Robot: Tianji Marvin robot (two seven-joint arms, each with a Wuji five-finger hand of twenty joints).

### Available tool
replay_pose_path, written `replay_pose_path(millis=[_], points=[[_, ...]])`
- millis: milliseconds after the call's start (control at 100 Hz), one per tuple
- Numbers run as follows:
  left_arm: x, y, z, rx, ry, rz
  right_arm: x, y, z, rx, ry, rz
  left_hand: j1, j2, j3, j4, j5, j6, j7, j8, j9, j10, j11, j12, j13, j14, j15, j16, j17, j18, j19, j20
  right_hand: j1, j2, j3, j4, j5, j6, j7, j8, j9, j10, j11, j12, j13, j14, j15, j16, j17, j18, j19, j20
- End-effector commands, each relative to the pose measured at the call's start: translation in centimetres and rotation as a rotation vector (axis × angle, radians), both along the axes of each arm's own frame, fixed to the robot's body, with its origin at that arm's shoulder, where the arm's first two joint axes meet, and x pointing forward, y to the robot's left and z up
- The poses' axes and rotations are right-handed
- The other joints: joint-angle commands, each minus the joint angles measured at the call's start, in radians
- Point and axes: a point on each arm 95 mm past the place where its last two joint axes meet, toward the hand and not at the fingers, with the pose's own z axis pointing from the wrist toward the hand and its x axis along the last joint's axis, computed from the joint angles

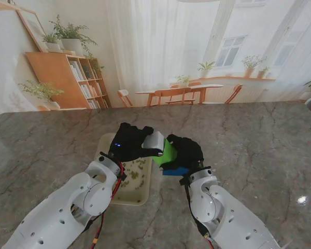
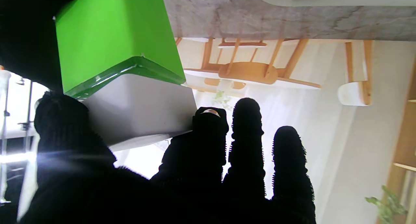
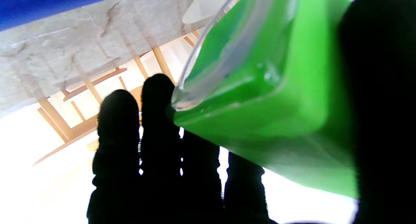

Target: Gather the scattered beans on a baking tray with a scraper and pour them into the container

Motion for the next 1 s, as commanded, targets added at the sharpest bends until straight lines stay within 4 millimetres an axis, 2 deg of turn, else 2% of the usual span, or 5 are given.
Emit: replay_pose_path(millis=[0, 130, 370, 670, 990], points=[[-1.0, -1.3, -1.2, 0.001, 0.033, 0.004, -0.1, 1.3, 1.3, 0.034, -0.024, 0.019, 0.143, 0.141, 0.162, 0.075, 0.166, -0.101, 0.651, 0.111, -0.005, -0.063, -0.016, 0.021, -0.026, 0.028, 0.02, -0.013, -0.034, 0.037, 0.024, 0.028, 0.165, 0.151, 0.548, 0.029, 0.074, -0.182, 0.176, 0.047, 0.052, -0.039, 0.118, -0.001, 0.028, -0.137, 0.109, -0.005, -0.009, 0.016, 0.041, -0.016], [-1.5, -2.0, -1.4, 0.014, 0.064, 0.055, -0.2, 1.3, 1.4, 0.031, -0.024, 0.005, 0.1, 0.178, 0.158, 0.076, 0.176, -0.037, 0.569, 0.081, -0.02, 0.0, -0.07, -0.003, -0.053, 0.071, -0.007, -0.046, -0.063, 0.062, 0.01, 0.017, 0.169, 0.153, 0.545, 0.03, 0.074, -0.173, 0.179, 0.046, 0.049, -0.034, 0.121, -0.004, 0.026, -0.132, 0.114, -0.01, -0.013, 0.021, 0.046, -0.018], [-2.0, -2.2, -1.4, 0.008, 0.121, 0.082, 0.0, 1.1, 1.3, 0.026, -0.014, -0.002, -0.089, 0.239, 0.16, 0.081, 0.175, 0.035, -0.12, -0.271, -0.103, 0.105, -0.456, -0.191, -0.117, 0.142, -0.23, -0.196, -0.098, 0.116, -0.13, -0.02, 0.172, 0.156, 0.542, 0.031, 0.073, -0.171, 0.179, 0.045, 0.048, -0.033, 0.125, -0.007, 0.024, -0.131, 0.118, -0.016, -0.015, 0.023, 0.05, -0.02], [-2.7, -1.6, -1.1, -0.013, 0.168, 0.069, 0.0, 1.0, 1.2, 0.022, -0.002, 0.005, -0.161, 0.238, 0.163, 0.081, -0.071, 0.142, -0.545, -0.768, -0.259, 0.175, -1.016, -0.906, -0.122, 0.168, -0.474, -0.409, -0.018, 0.319, -0.105, 0.055, 0.171, 0.159, 0.54, 0.032, 0.073, -0.172, 0.181, 0.045, 0.047, -0.035, 0.127, -0.011, 0.023, -0.133, 0.122, -0.022, -0.016, 0.021, 0.052, -0.026], [-2.0, 0.4, 0.7, -0.099, -0.048, 0.025, 0.4, 1.0, 0.8, 0.056, 0.02, 0.005, -0.08, 0.326, 0.16, 0.084, -0.291, 0.183, -0.587, -0.813, -0.533, 0.127, -1.062, -1.022, -0.295, 0.065, -0.612, -0.607, -0.109, 0.093, -0.366, -0.131, 0.176, 0.235, 0.462, 0.041, 0.042, -0.208, 0.171, 0.037, 0.027, -0.07, 0.096, -0.024, 0.013, -0.149, 0.081, -0.029, -0.017, 0.001, 0.047, -0.036]])
